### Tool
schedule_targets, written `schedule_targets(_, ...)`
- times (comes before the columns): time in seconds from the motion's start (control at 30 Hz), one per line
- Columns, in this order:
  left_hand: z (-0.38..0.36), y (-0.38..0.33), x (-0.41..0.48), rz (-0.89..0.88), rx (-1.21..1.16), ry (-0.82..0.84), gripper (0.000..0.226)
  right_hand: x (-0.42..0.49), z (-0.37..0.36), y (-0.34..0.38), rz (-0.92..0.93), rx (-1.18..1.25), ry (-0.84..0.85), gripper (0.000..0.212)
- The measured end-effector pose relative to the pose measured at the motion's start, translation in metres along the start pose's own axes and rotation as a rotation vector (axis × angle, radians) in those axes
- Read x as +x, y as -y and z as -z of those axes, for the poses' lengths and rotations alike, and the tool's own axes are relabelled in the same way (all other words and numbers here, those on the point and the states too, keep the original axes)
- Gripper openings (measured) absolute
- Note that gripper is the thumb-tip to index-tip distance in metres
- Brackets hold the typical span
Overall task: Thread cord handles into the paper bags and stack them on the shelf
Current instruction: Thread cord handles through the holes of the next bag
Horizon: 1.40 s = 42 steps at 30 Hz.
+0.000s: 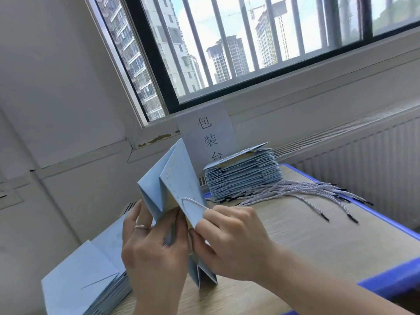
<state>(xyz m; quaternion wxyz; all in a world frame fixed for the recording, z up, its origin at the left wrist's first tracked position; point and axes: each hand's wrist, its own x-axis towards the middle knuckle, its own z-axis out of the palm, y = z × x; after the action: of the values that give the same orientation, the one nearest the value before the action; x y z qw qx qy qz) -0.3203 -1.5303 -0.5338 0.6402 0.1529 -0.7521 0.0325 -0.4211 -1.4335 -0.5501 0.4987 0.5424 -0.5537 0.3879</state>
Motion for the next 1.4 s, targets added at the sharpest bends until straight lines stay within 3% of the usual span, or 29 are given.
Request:
schedule_targets(0.1,-0.002,0.003,-0.007,-0.009,0.010,0.081,0.031,0.000,0.000,0.001,-0.011,0.003,0.003,0.034)
schedule_targets(0.33,-0.001,0.009,-0.016,0.005,-0.023,0.163,0.027,0.000,0.001,0.001,-0.017,-0.003,0.019,0.034)
schedule_targets(0.57,0.005,0.000,-0.008,0.036,-0.088,-0.011,0.031,0.001,0.001,0.001,-0.023,0.010,0.037,0.032)
schedule_targets(0.97,-0.003,0.007,-0.012,0.058,-0.068,0.019,0.026,-0.001,0.000,0.001,-0.059,0.056,0.087,0.030)
schedule_targets(1.1,-0.002,0.013,-0.017,0.011,-0.045,0.065,0.027,-0.003,0.002,0.001,-0.047,0.066,0.153,0.034)
schedule_targets(1.3,-0.001,0.007,-0.022,0.090,-0.106,0.118,0.028,-0.007,0.005,0.000,-0.061,0.127,0.336,0.033)
schedule_targets(1.4,0.003,0.001,-0.020,0.190,-0.217,0.145,0.017,-0.007,0.009,0.000,-0.038,0.082,0.467,0.031)
